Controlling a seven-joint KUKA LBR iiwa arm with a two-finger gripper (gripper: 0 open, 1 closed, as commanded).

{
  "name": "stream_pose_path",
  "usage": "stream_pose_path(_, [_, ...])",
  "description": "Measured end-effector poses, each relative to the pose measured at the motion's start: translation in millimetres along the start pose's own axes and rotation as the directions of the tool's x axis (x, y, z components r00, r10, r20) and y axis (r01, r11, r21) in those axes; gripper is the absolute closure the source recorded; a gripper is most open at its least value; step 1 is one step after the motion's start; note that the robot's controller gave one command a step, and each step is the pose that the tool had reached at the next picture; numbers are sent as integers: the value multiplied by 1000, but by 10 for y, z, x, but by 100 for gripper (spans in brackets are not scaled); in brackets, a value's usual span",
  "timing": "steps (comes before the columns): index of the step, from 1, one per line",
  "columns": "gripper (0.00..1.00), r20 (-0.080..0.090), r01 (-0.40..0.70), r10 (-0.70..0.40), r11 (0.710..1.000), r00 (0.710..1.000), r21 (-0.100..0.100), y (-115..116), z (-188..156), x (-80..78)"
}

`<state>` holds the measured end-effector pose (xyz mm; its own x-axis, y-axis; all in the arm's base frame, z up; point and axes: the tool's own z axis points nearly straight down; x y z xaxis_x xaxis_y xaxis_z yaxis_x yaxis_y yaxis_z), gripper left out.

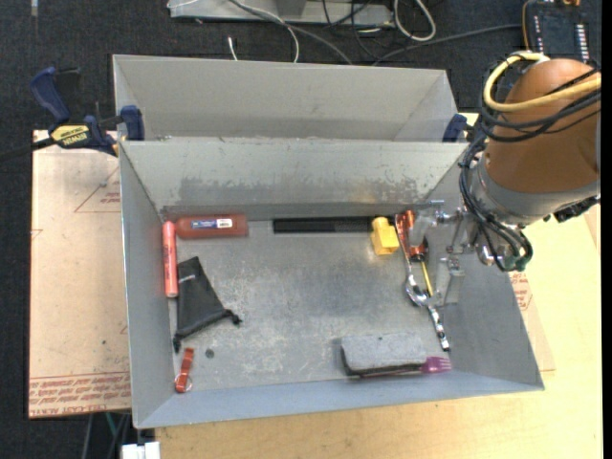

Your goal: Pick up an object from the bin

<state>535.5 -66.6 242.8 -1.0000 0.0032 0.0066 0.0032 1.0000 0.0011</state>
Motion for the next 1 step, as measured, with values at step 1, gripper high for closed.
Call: stream_pose_path(1, [0, 8, 3, -3, 1000, 1000, 1, 5, -46, -13])
